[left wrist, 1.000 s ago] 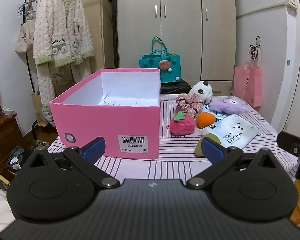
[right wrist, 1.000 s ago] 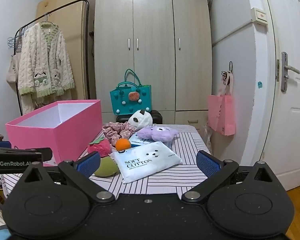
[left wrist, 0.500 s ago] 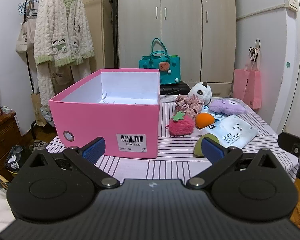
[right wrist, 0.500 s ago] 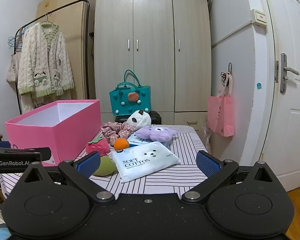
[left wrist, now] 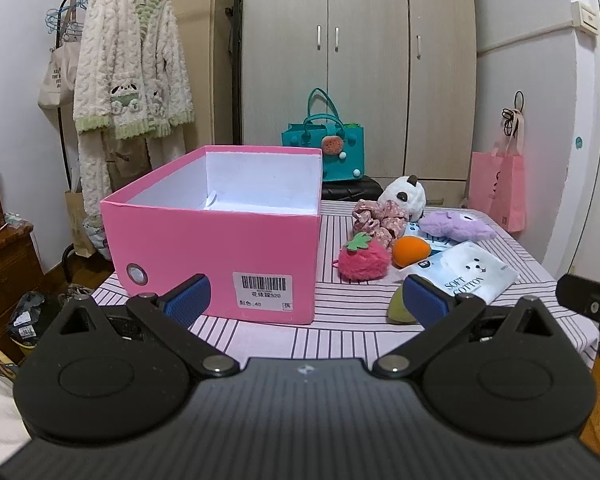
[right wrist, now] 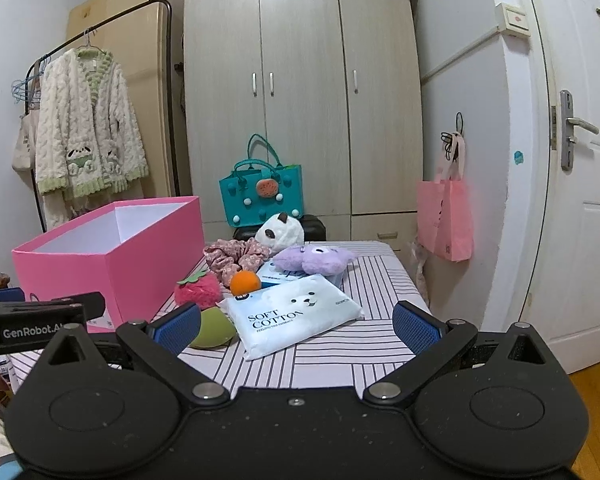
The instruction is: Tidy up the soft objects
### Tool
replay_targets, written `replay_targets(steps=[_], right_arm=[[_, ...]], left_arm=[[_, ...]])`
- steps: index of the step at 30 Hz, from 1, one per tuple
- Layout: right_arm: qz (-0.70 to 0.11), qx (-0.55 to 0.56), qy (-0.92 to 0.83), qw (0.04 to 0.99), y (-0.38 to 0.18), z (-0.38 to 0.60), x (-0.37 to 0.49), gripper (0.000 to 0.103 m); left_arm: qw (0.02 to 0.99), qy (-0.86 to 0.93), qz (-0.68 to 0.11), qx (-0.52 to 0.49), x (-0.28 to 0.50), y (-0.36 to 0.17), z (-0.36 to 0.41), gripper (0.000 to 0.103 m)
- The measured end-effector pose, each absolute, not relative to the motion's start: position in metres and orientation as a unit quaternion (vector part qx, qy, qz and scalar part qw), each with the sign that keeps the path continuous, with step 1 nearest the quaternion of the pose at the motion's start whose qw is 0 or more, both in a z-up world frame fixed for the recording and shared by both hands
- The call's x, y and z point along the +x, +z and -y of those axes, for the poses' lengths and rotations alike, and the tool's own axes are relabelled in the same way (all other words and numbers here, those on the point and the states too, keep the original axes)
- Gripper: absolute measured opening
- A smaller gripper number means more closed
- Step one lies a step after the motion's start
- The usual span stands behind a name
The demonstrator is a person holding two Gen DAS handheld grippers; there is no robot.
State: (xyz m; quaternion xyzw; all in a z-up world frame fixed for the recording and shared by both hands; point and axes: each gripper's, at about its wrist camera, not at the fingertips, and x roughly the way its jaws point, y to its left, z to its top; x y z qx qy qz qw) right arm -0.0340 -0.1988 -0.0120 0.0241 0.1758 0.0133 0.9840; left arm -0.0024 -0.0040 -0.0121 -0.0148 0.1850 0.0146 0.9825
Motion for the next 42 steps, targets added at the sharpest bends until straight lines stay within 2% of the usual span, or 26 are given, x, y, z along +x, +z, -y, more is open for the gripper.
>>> replay_targets(steps=[12,20,42], right_arm=[[-0.17,0.015,0.009,0.985,-0.014,0.205,-0.034,0.103],[-0.175,0.022,0.029,0.984,-0.017,0.208,-0.032,0.103],[-0.171,0.019,0.038,0.984,-0.02,0.212,-0.031,0.103]], left_arm=[[0.979,0.012,-0.201,-0.012,-0.002,-0.016,0.001,0.103],[0.97,0.009,-0.244,-0.013,0.005,-0.022,0.0,0.103],[0.972,0.009,-0.233,0.009,0.002,-0.018,0.01,0.103]])
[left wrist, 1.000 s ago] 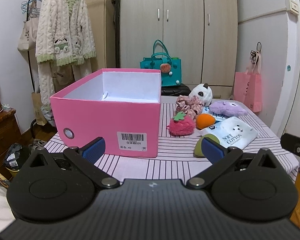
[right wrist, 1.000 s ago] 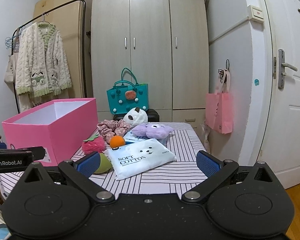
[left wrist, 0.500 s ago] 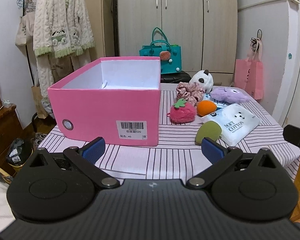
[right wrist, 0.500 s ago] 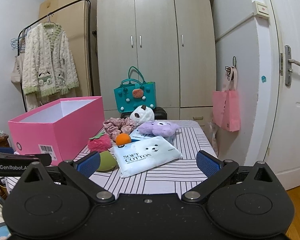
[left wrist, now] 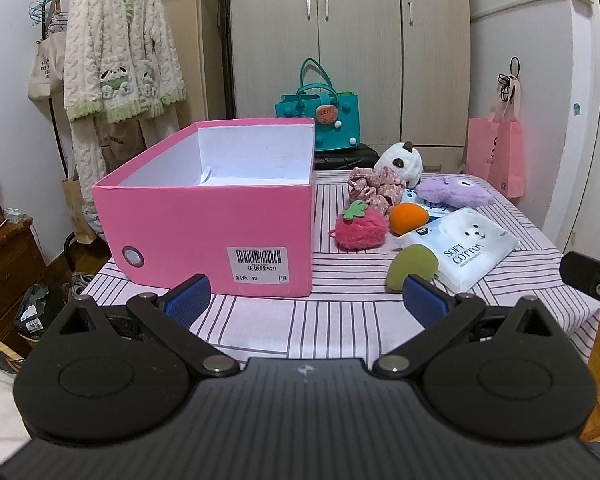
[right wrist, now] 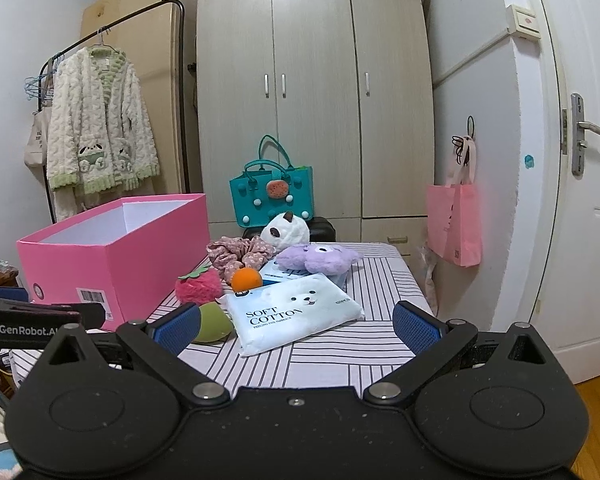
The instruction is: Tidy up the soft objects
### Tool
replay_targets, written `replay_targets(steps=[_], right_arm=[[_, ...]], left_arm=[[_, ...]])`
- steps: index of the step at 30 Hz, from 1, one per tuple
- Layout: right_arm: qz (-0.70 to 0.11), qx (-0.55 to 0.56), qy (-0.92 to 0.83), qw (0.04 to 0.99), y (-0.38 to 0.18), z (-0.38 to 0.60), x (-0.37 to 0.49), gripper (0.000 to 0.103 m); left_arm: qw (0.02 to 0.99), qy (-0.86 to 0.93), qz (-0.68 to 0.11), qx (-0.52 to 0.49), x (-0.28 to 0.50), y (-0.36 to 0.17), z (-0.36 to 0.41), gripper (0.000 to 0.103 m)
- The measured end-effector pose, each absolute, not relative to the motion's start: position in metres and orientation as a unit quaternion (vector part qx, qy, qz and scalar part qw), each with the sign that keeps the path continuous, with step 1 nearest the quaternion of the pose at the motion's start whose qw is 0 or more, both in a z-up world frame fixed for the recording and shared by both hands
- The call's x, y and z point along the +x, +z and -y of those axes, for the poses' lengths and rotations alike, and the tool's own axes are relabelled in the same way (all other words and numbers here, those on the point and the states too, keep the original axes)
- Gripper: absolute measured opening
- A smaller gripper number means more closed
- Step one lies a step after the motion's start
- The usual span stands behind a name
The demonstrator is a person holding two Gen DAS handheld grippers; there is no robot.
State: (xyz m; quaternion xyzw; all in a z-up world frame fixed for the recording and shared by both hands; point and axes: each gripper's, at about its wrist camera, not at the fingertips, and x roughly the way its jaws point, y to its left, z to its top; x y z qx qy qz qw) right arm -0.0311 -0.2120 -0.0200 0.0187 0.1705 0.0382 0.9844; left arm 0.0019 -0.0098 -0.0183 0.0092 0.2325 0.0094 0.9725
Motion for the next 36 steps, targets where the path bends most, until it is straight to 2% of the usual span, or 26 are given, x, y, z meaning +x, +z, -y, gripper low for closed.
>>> replay_targets(steps=[16,21,29,36], right_arm=[[-0.168,0.009,0.062,0.984,-0.021,0.218,-0.026,0.103],[-0.158,-0.001,0.088,0.984,-0.01,0.235,-0.017,0.103],[-0.212,0.027,0.163,0.963,0.003,0.277,0.023,0.103],[-0.255,-0.005,0.185,0.949,0.0,0.291,0.057,0.103]], left_arm=[[0.971,0.004,-0.237,0.005,0.005,-0.016,0.009,0.103],[0.972,-0.014,-0.236,-0.006,0.006,-0.001,0.006,0.103],[0.972,-0.072,-0.223,0.002,0.018,0.022,0.026,0.103],[0.964,-0.142,-0.227,-0.008,0.04,0.015,0.059,0.103]])
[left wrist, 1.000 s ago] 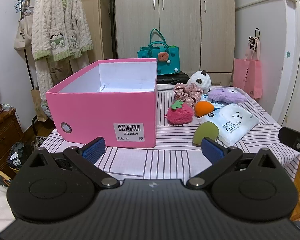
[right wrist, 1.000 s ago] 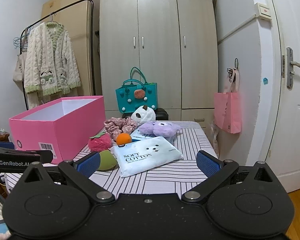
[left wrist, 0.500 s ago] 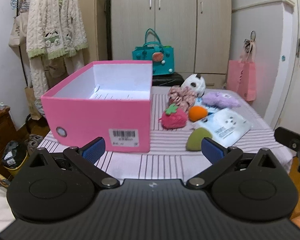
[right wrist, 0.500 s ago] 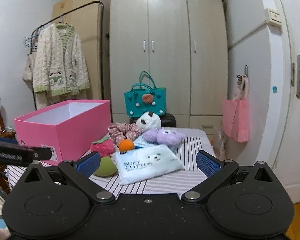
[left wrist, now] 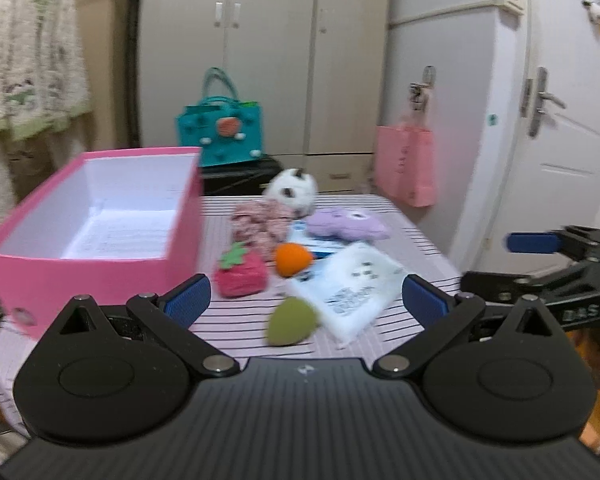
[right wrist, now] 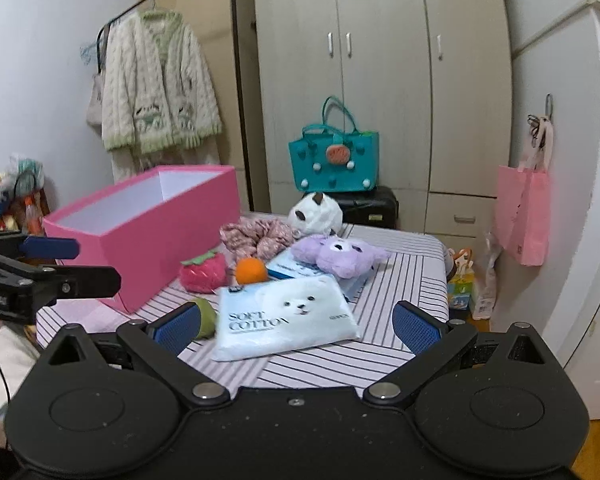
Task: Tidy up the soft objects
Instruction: 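Reach the left tool to the SOFT COTTON tissue pack and close on it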
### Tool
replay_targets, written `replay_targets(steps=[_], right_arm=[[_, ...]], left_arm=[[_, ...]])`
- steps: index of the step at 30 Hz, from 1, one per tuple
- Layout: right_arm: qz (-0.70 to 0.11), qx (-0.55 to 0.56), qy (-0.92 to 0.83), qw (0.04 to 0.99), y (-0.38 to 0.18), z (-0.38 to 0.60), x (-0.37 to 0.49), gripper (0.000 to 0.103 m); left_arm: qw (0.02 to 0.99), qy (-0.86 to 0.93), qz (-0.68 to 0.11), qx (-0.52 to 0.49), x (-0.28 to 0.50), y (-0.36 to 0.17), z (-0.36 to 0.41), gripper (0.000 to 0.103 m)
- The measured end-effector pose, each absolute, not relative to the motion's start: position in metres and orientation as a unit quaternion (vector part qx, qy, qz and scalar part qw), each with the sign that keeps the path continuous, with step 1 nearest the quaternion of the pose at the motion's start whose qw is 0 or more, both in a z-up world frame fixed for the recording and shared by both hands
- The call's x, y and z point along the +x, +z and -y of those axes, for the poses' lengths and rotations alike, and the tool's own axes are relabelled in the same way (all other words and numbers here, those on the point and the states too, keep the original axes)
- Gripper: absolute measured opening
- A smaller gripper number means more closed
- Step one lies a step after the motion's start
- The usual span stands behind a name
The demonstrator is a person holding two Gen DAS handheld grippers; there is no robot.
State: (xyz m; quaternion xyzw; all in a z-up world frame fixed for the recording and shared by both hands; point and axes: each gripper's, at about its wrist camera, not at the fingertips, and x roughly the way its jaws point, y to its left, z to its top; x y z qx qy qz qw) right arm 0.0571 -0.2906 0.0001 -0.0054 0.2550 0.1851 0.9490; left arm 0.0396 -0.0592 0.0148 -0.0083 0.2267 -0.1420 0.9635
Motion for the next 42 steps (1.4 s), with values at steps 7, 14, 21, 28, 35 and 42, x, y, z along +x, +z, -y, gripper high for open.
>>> replay_targets(steps=[7,14,21,28,35,42], right_arm=[[-0.301,0.023,0.217,0.928,-0.002,0.317,0.092,0.098],[-0.338,0.04,0.248,0.907,-0.016,0.328,0.128,0.089],[-0.361,0.051,0.281,0.888,-0.034,0.326,0.16,0.072],[-0.38,0.038,0.289,0.878,-0.053,0.323,0.189,0.067],[-0.397,0.054,0.303,0.864,-0.071,0.319,0.214,0.064],[-0.4,0.057,0.315,0.859,-0.074,0.316,0.219,0.062]], left_arm=[[0.959,-0.18,-0.214,-0.052,0.048,-0.002,0.083,0.102],[0.944,-0.198,-0.257,-0.066,0.064,-0.019,0.102,0.09],[0.929,-0.171,-0.32,-0.071,0.089,-0.04,0.115,0.07],[0.923,-0.133,-0.348,-0.095,0.11,-0.053,0.113,0.07],[0.92,-0.131,-0.352,-0.111,0.121,-0.056,0.113,0.065],[0.91,-0.125,-0.357,-0.17,0.129,-0.06,0.104,0.054]])
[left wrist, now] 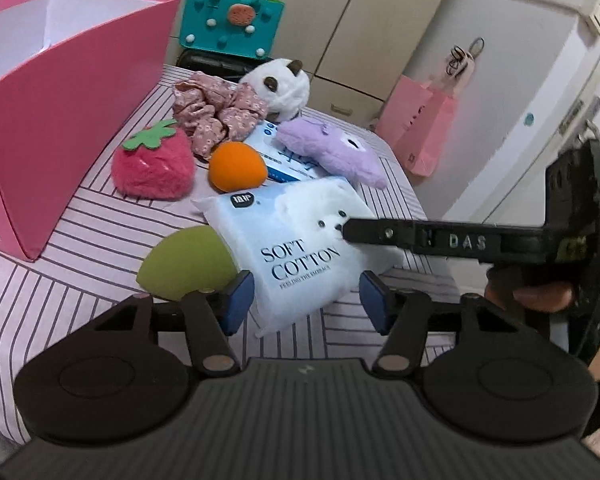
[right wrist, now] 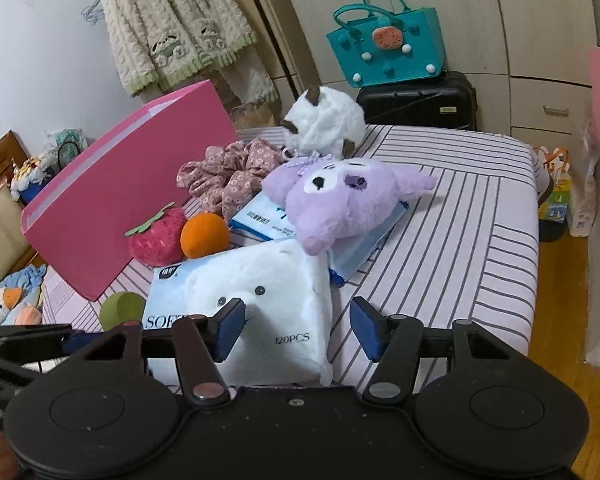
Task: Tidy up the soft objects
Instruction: 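Reach the left tool to the SOFT COTTON tissue pack and close on it, then lift the tissue pack with the left tool and carry it over the pink box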
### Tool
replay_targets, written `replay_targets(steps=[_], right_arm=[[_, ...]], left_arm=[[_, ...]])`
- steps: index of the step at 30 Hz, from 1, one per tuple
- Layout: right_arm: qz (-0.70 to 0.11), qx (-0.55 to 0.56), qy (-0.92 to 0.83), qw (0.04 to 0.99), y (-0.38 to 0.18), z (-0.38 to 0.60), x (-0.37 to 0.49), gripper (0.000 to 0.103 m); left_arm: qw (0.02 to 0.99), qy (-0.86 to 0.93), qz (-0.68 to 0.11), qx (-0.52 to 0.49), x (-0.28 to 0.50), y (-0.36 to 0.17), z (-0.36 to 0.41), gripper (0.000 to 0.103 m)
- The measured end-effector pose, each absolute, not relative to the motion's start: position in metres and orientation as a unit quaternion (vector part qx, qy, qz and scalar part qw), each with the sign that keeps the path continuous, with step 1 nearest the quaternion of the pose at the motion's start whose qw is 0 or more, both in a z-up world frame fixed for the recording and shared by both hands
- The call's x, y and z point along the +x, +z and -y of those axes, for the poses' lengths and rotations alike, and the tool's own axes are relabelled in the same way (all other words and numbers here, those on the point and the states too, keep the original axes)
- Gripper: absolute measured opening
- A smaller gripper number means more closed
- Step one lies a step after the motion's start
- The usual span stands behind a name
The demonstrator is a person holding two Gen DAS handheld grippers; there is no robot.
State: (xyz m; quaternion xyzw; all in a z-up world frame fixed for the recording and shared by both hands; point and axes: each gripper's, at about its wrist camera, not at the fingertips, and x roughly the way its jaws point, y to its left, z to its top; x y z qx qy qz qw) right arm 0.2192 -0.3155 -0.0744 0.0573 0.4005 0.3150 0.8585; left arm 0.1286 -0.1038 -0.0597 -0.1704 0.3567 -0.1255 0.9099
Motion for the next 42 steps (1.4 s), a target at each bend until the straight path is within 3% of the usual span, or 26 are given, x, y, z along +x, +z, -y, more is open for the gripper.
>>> replay_targets(steps=[5,8,17,29,42], right_arm=[[-0.401,0.067,0.316,0.857,-0.073,0.32,0.214,0.036],[-0.406,0.077,0.313,0.855,-0.071,0.328,0.21,0.029],[-0.418,0.075,0.288,0.858,-0.064,0.343,0.179,0.028],[-0.432,0.064,0.266,0.859,-0.061,0.357,0.171,0.018],[-0.458,0.094,0.268,0.842,-0.07,0.353,0.18,0.035]], left_arm=[[0.91,-0.116,-0.357,-0.176,0.131,-0.062,0.103,0.047],[0.91,-0.117,-0.357,-0.177,0.133,-0.063,0.103,0.047],[0.905,-0.138,-0.366,-0.165,0.134,-0.063,0.111,0.047],[0.9,-0.133,-0.399,-0.109,0.156,-0.06,0.119,0.047],[0.904,-0.127,-0.398,-0.092,0.168,-0.062,0.128,0.046]])
